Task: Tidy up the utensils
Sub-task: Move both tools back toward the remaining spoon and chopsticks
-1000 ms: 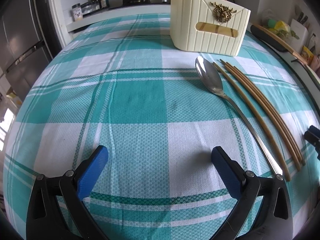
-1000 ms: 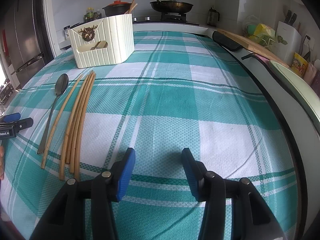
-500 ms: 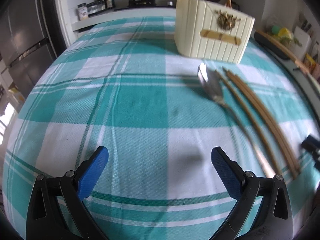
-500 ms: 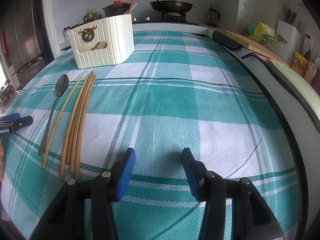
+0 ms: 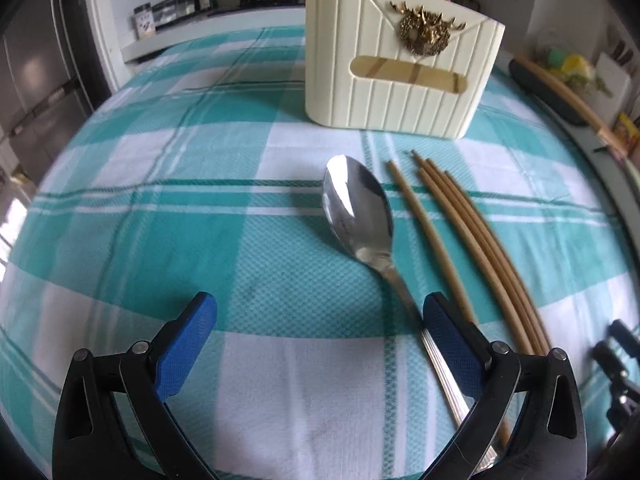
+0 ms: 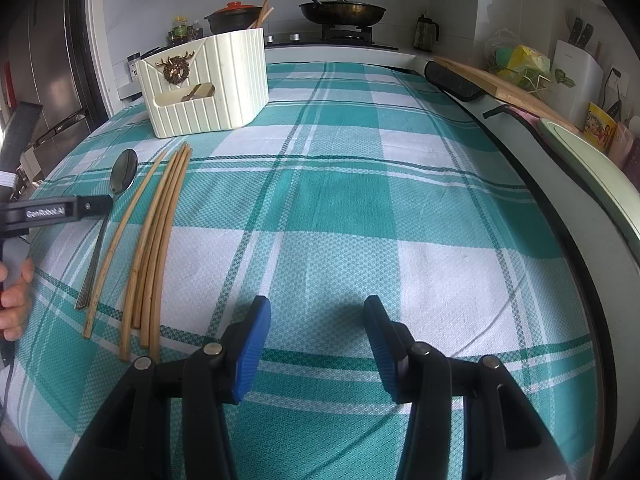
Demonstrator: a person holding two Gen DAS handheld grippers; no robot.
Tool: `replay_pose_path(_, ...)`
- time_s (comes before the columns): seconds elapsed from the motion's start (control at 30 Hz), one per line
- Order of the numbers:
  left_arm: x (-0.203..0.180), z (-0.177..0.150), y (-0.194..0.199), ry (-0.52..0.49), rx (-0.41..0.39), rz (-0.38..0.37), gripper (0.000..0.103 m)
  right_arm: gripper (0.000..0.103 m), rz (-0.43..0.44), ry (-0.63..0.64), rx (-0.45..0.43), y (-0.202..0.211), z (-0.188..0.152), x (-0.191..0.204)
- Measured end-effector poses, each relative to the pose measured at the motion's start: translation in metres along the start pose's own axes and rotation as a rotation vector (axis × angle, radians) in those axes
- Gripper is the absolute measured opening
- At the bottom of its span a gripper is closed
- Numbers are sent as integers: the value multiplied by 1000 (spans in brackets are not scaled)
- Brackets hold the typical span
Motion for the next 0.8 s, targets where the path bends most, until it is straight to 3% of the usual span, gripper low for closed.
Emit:
replay_pose_path(0.13, -4, -6, 4, -63, -2, 17, 103, 49, -1, 1, 0, 0, 0, 0)
replay_pose_path(0.37, 7, -6, 6, -56, -2, -16, 103, 51, -5, 2, 3, -1, 1, 0)
replay_pose_path(0.57, 8, -6, 5, -63, -3, -28, 103, 48, 178, 28, 56, -11, 28, 47)
replay_pose_path(0.7, 9, -6, 5, -66, -3, -29, 103, 34, 277, 86, 111, -31, 45, 84)
replay_pose_path(0.8, 9, -6, 5, -66, -4, -28, 103, 21, 305, 122, 162, -48, 46, 98)
Point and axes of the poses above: each gripper's, at about its wrist camera, not at the fingertips, and y roughly against the way its jaws point, x to its left, z to its top, the point moved 9 cm from there along -y, roughly the way its jaws point, and after that the axes turned 14 degrees about -x, right-handed, at the moved point
